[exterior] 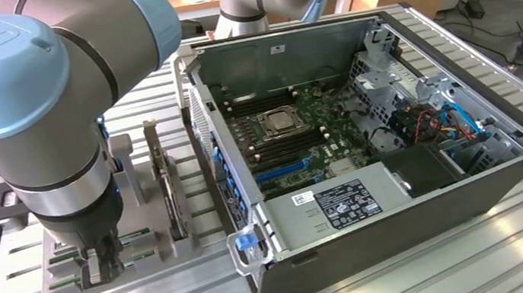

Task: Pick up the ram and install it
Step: 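Pick up the ram and move it above insertion slot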

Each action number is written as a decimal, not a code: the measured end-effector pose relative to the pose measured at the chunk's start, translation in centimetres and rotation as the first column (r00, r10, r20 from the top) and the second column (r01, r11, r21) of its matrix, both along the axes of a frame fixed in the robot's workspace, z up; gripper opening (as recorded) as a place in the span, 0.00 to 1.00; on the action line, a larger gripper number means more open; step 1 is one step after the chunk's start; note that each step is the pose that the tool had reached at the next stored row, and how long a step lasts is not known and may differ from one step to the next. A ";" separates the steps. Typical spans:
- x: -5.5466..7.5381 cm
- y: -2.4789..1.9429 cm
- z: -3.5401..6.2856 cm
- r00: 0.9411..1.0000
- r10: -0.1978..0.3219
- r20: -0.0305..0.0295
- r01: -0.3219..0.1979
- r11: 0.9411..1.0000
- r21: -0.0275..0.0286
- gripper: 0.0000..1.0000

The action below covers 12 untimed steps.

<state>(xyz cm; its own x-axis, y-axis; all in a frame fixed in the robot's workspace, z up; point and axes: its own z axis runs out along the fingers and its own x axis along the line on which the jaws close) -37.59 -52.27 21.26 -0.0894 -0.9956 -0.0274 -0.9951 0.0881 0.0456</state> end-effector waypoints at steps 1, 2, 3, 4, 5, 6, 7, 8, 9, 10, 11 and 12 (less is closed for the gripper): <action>0.0 0.00 0.00 1.000 0.000 0.000 0.000 1.000 0.000 0.36; 0.0 0.00 0.00 1.000 0.000 0.000 0.000 1.000 0.000 0.36; 0.0 0.00 0.00 1.000 0.000 0.000 0.000 1.000 0.000 0.36; 0.0 0.00 0.00 1.000 0.000 0.000 0.000 1.000 0.000 0.36; 0.0 0.00 -0.03 1.000 0.000 0.000 0.000 1.000 0.000 0.36; 0.0 0.01 -0.06 1.000 0.000 0.000 0.000 1.000 0.000 0.36; 0.0 0.02 -0.08 1.000 0.000 0.000 0.000 1.000 0.000 0.36; 0.0 0.03 -0.09 1.000 0.000 0.000 0.000 1.000 0.000 0.36; 0.0 0.06 -0.11 1.000 0.000 0.000 0.000 1.000 0.000 0.36; 0.0 0.07 -0.12 1.000 0.000 0.000 0.000 1.000 0.000 0.36; 0.0 0.07 -0.12 1.000 0.000 0.000 0.000 1.000 0.000 0.36; 0.0 0.08 -0.13 1.000 0.000 0.000 0.000 1.000 0.000 0.36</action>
